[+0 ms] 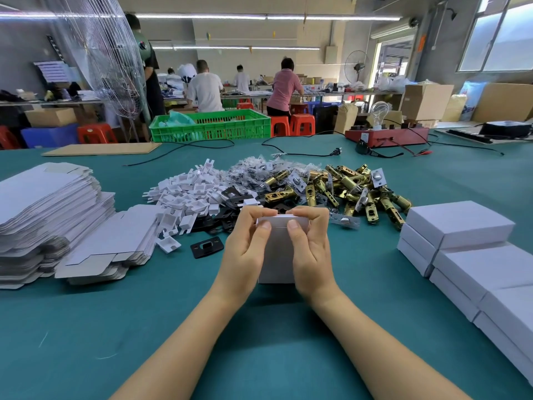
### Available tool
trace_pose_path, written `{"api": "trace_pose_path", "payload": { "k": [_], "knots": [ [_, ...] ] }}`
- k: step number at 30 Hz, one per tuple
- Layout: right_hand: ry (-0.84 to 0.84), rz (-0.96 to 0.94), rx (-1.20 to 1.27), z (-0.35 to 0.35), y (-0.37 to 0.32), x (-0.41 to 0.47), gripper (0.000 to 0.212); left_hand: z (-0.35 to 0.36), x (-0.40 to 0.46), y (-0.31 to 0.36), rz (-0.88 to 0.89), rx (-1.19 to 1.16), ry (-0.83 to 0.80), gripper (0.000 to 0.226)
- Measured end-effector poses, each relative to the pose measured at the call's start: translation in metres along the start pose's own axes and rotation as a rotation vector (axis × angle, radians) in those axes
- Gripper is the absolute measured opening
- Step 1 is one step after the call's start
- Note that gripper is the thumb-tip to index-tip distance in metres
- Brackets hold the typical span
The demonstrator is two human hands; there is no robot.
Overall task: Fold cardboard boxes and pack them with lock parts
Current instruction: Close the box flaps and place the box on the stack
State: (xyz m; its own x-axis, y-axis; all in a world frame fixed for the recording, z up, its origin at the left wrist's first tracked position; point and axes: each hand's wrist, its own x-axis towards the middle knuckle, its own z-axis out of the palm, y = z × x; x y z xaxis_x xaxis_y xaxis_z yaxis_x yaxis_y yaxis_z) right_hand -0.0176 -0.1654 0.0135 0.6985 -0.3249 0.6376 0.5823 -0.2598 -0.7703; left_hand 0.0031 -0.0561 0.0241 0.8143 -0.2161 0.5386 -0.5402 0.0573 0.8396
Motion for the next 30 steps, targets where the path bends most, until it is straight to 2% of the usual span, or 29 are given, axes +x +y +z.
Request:
{"api": "trace_pose_path", "payload": {
  "k": [4, 7, 9, 12, 15, 18, 21, 25, 30],
  "knots": [
    [0.005, 0.01, 0.004, 0.001, 0.0, 0.001, 0.009, -0.002, 0.0, 0.001, 0.015, 0.013, 0.007, 0.026],
    [0.031, 0.008, -0.011, 0.002, -0.002, 0.001, 0.014, -0.002, -0.002, 0.001, 0.064, 0.055, 0.008, 0.023],
    [0.053, -0.023, -0.03, 0.001, -0.006, 0.002, 0.015, -0.002, -0.002, 0.001, 0.053, 0.038, 0.013, 0.021],
    [0.058, -0.14, -0.169, -0.007, -0.013, 0.013, 0.006, -0.001, -0.001, 0.001, -0.018, -0.038, 0.006, 0.022],
    [-0.09, -0.191, -0.281, -0.02, -0.022, 0.027, 0.004, -0.002, 0.004, 0.003, -0.08, -0.129, 0.005, 0.023],
    [-0.297, -0.064, -0.285, -0.031, -0.033, 0.04, 0.006, -0.011, 0.01, 0.008, -0.1, -0.171, -0.039, 0.026],
    [-0.441, 0.032, -0.294, -0.042, -0.041, 0.054, 0.008, -0.023, 0.017, 0.011, -0.074, -0.077, -0.099, 0.027],
    [-0.523, -0.046, -0.406, -0.049, -0.05, 0.062, 0.011, -0.035, 0.024, 0.017, -0.028, 0.086, -0.154, 0.029],
    [-0.535, -0.099, -0.435, -0.048, -0.053, 0.063, 0.013, -0.038, 0.024, 0.024, 0.007, 0.124, -0.153, 0.027]
  ]
}}
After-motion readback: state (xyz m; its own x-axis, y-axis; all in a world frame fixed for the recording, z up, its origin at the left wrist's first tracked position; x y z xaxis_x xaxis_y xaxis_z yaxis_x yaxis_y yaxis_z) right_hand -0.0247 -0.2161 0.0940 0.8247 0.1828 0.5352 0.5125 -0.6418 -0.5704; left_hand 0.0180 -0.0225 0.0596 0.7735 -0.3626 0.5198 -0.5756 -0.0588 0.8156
